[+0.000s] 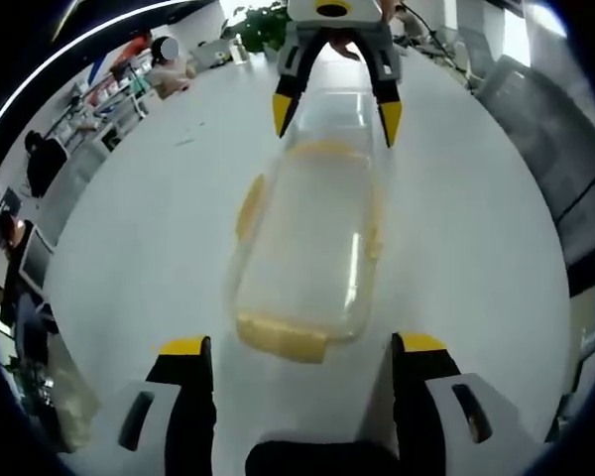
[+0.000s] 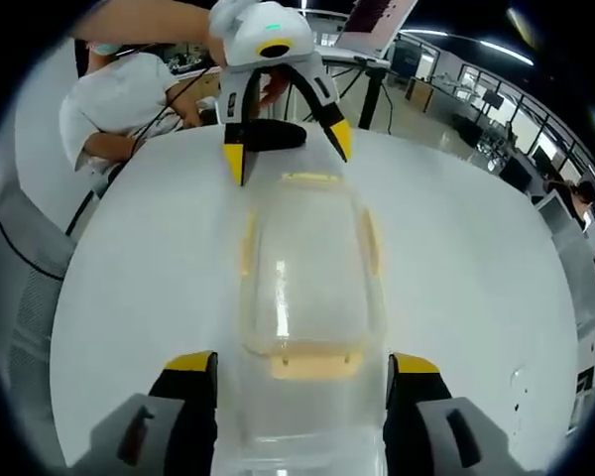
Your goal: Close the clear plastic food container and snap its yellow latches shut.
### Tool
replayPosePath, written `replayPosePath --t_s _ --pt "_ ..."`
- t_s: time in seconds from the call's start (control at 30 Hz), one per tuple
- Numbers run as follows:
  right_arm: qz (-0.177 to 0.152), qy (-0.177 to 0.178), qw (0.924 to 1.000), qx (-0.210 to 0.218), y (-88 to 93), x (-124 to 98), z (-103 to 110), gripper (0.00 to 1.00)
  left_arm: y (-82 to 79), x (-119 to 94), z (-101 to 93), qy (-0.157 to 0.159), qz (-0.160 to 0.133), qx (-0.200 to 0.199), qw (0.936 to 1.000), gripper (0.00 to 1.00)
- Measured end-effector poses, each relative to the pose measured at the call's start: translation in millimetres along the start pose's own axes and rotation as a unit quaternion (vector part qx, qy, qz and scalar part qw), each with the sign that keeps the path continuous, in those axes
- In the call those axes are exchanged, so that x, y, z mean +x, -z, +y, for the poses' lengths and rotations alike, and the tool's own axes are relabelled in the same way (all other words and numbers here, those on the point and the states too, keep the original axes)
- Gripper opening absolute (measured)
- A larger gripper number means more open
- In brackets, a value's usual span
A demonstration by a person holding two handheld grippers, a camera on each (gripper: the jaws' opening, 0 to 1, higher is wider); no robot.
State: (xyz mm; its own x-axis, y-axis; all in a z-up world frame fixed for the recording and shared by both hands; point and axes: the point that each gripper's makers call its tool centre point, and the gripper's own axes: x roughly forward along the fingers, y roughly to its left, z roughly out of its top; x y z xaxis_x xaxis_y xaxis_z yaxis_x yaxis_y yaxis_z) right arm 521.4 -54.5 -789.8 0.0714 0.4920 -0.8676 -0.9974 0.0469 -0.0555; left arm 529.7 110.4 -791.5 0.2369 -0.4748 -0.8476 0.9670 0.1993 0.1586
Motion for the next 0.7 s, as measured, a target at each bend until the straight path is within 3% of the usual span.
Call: replayPosePath --t_s 0.2,0.3,0.47,0.7 --pt "0.005 -0.009 0.9999 0.008 0.4 4.0 0.4 0.66 2.4 2.4 6.1 0.012 0.008 -0.001 0.9999 0.69" --pt "0.007 -0.011 0.9999 0.011 0.3 6.2 -0.4 0.64 3.0 4.6 4.4 0.02 0.019 0.02 0.9994 0.67" --pt "0.008 -0.008 0.9997 0.021 -0.2 8.6 -5.7 0.62 0.7 7.6 10.3 0.021 0.024 0.026 0.9991 0.69" --pt "0.016 -0.008 0.9996 0.022 3.5 9.2 -7.6 0.61 -0.4 9.9 4.8 0.051 0.038 0.03 0.9975 0.68"
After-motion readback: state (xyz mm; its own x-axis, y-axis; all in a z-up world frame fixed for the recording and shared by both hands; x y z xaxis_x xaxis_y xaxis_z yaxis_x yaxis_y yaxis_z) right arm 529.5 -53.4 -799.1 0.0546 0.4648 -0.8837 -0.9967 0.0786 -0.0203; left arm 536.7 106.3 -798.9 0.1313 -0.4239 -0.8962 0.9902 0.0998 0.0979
